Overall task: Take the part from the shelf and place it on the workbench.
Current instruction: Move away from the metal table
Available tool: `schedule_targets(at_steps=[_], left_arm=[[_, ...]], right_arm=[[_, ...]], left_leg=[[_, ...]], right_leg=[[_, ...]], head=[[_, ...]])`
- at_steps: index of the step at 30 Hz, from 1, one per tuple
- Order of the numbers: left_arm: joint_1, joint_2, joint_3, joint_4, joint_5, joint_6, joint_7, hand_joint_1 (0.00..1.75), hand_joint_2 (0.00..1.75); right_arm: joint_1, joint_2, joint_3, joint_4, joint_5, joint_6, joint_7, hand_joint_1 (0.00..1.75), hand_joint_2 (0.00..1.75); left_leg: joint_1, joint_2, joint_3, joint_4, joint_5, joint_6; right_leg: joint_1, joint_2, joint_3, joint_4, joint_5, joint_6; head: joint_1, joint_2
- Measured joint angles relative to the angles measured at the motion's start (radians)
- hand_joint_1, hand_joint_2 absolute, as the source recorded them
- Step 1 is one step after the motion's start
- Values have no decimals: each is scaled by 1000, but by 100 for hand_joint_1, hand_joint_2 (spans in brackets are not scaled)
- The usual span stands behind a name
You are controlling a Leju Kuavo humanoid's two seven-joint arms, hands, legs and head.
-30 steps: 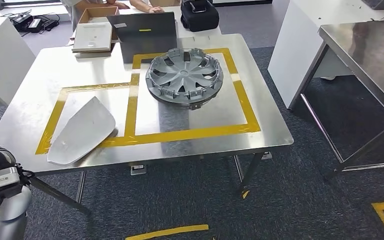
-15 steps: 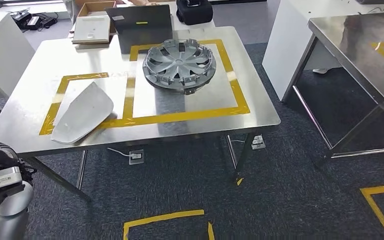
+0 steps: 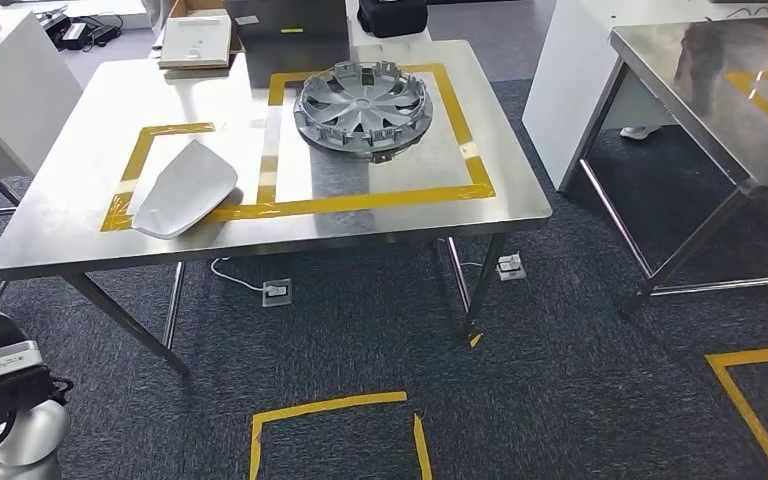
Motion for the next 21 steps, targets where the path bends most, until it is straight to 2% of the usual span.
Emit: schedule_targets(at_steps=[1, 2, 3, 4, 5, 6, 7, 8, 9, 10, 11, 12, 13, 14, 16, 17, 18, 20, 21], left_arm=[[7, -6, 10, 14, 2, 0, 1, 0, 0], [13, -12, 18, 28, -2, 0, 12, 0, 0], [19, -18, 27, 44, -6, 0, 32, 0, 0], [24, -22, 36, 65, -10, -1, 57, 0, 0], [31, -25, 48, 95, -10, -1, 79, 0, 0], [37, -27, 61, 130, -2, -2, 87, 0, 0], [43, -28, 77, 171, 11, -2, 81, 0, 0], [47, -28, 92, 208, 25, -2, 67, 0, 0], [50, -28, 108, 241, 38, -2, 49, 0, 0], [51, -28, 121, 269, 47, -3, 35, 0, 0], [51, -28, 131, 289, 53, -4, 26, 0, 0], [51, -29, 138, 306, 56, -5, 22, 0, 0], [50, -30, 144, 320, 54, -6, 23, 0, 0], [50, -31, 150, 333, 44, -7, 33, 0, 0], [49, -33, 171, 371, 4, -6, 65, 0, 0], [47, -33, 189, 404, -19, -5, 78, 0, 0], [43, -32, 213, 451, -33, -4, 77, 0, 0], [27, -27, 271, 584, -35, -12, 62, 0, 0], [18, -23, 300, 667, -27, -26, 61, 0, 0]], right_arm=[[2, 0, -1, 0, 0, 0, 1, 0, 0], [3, 0, -3, 0, 0, 0, 2, 0, 0], [4, -1, -4, 0, 1, 0, 2, 0, 0], [4, -1, -5, 0, 2, 0, 2, 0, 0], [3, -1, -5, 0, 3, 0, 2, 0, 0], [3, -1, -6, 0, 4, 0, 2, 0, 0], [3, -2, -6, 0, 6, 0, 2, 0, 0], [3, -2, -6, 0, 7, 0, 2, 0, 0], [3, -3, -6, 0, 9, 0, 2, 0, 0], [2, -4, -6, 0, 9, 0, 2, 0, 0], [1, -6, -6, 0, 10, 0, 1, 0, 0], [0, -8, -6, -1, 10, 1, 1, 0, 0], [-1, -9, -6, -1, 10, 1, 1, 0, 0], [-1, -9, -6, -1, 11, 1, 0, 0, 0], [0, -9, -6, -1, 15, 1, -1, 0, 0], [0, -10, -6, -1, 18, 2, -2, 0, 0], [1, -10, -6, -1, 22, 4, -4, 0, 0], [4, -13, -6, -1, 29, 9, -9, 0, 0], [7, -14, -6, -1, 33, 13, -10, 0, 0]], left_leg=[[0, 2, -9, -1, 12, 11], [2, 3, -22, -3, 25, 20], [3, 5, -37, -5, 40, 27], [2, 5, -52, -5, 53, 31], [1, 6, -67, -4, 67, 33], [-1, 7, -84, -2, 80, 33], [-2, 8, -101, 2, 93, 32], [-3, 9, -119, 6, 104, 30], [-4, 9, -137, 10, 116, 29], [-4, 10, -152, 14, 126, 26], [-5, 10, -164, 17, 136, 23], [-5, 10, -171, 18, 146, 19], [-4, 10, -173, 17, 156, 13], [-3, 9, -174, 11, 167, 6], [-2, 6, -178, 3, 176, -7], [-1, 4, -184, 9, 161, -13], [0, 1, -192, 35, 121, -20], [7, -1, -211, 138, 14, -34], [10, -1, -217, 201, -24, -40]], right_leg=[[-1, 1, -5, 6, -11, 6], [-2, 2, -15, 28, -43, 11], [-3, 2, -29, 72, -92, 15], [-3, 3, -45, 131, -150, 18], [-2, 3, -58, 197, -195, 20], [-2, 2, -64, 253, -217, 21], [-1, 2, -58, 284, -212, 20], [1, 2, -35, 282, -190, 17], [3, 2, 8, 244, -164, 12], [7, 3, 64, 175, -155, 3], [10, 2, 117, 101, -159, -4], [14, 1, 154, 41, -167, -12], [17, 1, 173, 5, -178, -18], [19, 0, 173, -7, -175, -23], [16, -1, 159, -18, -151, -37], [12, -2, 148, -25, -134, -44], [8, -2, 134, -30, -116, -48], [5, -2, 101, -32, -84, -51], [4, -2, 84, -31, -70, -50]], head=[[0, 0], [0, 0], [1, 0], [2, 0], [2, 0], [2, 0], [2, 0], [2, 0], [2, 0], [2, 0], [2, 0], [1, 0], [2, 0], [4, 0], [7, 0], [6, 0], [4, 0], [1, 0], [1, 0]])
